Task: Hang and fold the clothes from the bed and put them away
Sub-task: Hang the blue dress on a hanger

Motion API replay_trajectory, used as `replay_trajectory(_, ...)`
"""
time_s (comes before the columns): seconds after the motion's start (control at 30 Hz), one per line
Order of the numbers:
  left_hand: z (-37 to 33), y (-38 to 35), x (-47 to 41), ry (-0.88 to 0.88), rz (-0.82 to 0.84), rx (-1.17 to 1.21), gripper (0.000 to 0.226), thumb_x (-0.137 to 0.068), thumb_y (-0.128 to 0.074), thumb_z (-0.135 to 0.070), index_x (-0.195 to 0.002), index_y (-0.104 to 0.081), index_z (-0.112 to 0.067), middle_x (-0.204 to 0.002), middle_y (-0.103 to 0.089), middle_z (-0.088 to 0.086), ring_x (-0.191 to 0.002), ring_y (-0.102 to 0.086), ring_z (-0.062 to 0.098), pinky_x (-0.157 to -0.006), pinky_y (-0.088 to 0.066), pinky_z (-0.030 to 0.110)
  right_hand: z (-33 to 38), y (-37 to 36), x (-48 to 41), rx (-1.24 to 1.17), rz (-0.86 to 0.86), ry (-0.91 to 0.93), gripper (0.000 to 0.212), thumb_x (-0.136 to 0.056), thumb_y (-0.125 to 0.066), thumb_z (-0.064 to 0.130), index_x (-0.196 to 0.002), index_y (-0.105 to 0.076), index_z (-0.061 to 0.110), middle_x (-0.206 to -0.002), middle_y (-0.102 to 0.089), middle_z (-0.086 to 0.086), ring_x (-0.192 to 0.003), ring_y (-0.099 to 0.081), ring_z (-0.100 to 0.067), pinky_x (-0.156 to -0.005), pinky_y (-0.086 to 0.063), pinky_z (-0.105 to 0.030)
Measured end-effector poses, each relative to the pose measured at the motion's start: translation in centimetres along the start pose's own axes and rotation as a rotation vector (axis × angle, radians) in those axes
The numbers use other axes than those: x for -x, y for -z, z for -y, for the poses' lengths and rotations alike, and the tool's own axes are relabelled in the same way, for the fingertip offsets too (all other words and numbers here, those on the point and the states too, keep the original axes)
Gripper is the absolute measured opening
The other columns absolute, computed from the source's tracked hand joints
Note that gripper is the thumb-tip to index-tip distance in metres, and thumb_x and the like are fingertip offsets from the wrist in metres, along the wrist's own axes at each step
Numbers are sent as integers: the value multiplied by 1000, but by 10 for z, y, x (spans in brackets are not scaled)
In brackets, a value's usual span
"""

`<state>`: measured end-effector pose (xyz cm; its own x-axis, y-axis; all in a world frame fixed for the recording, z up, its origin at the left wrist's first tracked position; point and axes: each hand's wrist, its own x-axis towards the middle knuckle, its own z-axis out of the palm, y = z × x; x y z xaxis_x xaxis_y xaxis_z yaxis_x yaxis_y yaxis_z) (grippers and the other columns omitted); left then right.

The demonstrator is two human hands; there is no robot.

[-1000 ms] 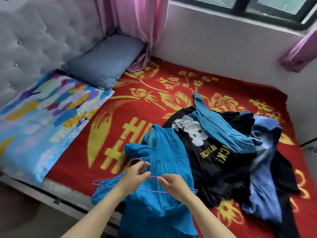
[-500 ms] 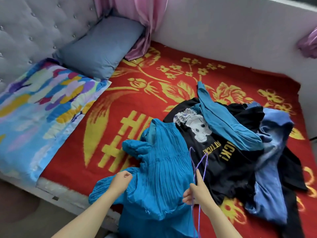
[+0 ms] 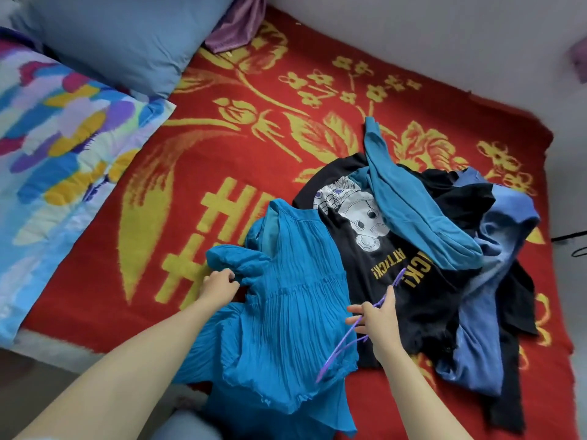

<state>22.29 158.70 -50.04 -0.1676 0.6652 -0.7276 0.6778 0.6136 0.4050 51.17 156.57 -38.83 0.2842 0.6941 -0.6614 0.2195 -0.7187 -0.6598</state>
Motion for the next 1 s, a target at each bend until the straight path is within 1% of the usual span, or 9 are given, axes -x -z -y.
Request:
replay_trajectory(0.17, -17, 9, -44, -106, -4, -255, 54, -96, -42, -30, -147, -28, -22, -158, -9, 5, -145, -2, 23, -114, -15, 42, 28, -22, -13, -45, 33, 135, 92, -85, -51, -5, -148, 1, 36, -74, -72, -8, -52, -66, -16, -42, -46, -20)
replay_trajectory(0.27, -26, 9, -67, -138, 67, -310, 59, -96, -42, -29, -150, -19, -24, -160, -1, 1, -146, 4, 21, -115, -10, 43, 35, -26, -27, -61, 80, 95, 83, -87, -43, -10, -149, -3, 30, -69, -70, -11, -47, -64, -19, -39, -44, -20)
replay_trajectory(0.4, -28, 2, -94, -152, 142, -382, 65, -96, -42, -27, -152, -7, -27, -160, 5, -1, -146, 7, 23, -116, -5, 46, 29, -30, -56, 78, 138, -106, 55, -89, -25, -8, -138, -38, 14, -69, -63, -16, -48, -65, -22, -39, -43, -22)
replay_trajectory(0.5, -27, 3, -104, -162, 200, -443, 67, -97, -40, -27, -152, -1, -29, -160, 7, -2, -146, 8, 23, -116, -4, 48, 20, -38, -73, 120, 109, -249, 63, -86, -23, -9, -141, -32, 22, -75, -62, -19, -49, -66, -24, -38, -43, -22)
replay_trajectory(0.67, -21, 5, -110, -91, 350, -463, 64, -94, -39, -32, -151, -11, -28, -150, -36, 2, -141, -25, 23, -114, -11, 52, 14, -51, -87, 196, 126, -331, 68, -86, -23, -7, -143, -25, 30, -85, -58, -17, -50, -65, -25, -39, -43, -23)
replay_trajectory(0.77, -18, 2, -104, -98, 314, -472, 44, -90, -42, -31, -133, -43, -23, -114, -62, -2, -116, -52, 21, -104, -26, 44, 16, -57, -89, 234, 123, -271, 49, -88, -29, -7, -123, -40, 26, -87, -55, -13, -53, -61, -22, -45, -46, -26)
replay_trajectory(0.83, -15, -2, -96, -142, 369, -464, 38, -90, -45, -32, -126, -50, -20, -86, -63, -5, -89, -59, 17, -85, -38, 31, 20, -61, -90, 230, 63, -240, 35, -88, -29, -9, -104, -49, 13, -85, -53, -11, -53, -57, -19, -47, -44, -24)
replay_trajectory(0.9, -7, -8, -90, -173, 445, -429, 33, -89, -48, -31, -120, -51, -19, -89, -66, -1, -75, -63, 17, -64, -41, 26, 22, -65, -89, 231, 24, -227, 28, -87, -31, -9, -87, -51, 10, -80, -56, -9, -49, -54, -16, -49, -39, -24)
replay_trajectory(1.0, 5, -17, -84, -181, 418, -457, 24, -90, -49, -31, -113, -52, -23, -113, -60, -1, -99, -57, 19, -72, -43, 30, 24, -72, -85, 252, 43, -194, 18, -92, -39, 5, -83, -53, 11, -71, -61, -4, -42, -50, -12, -47, -30, -22)
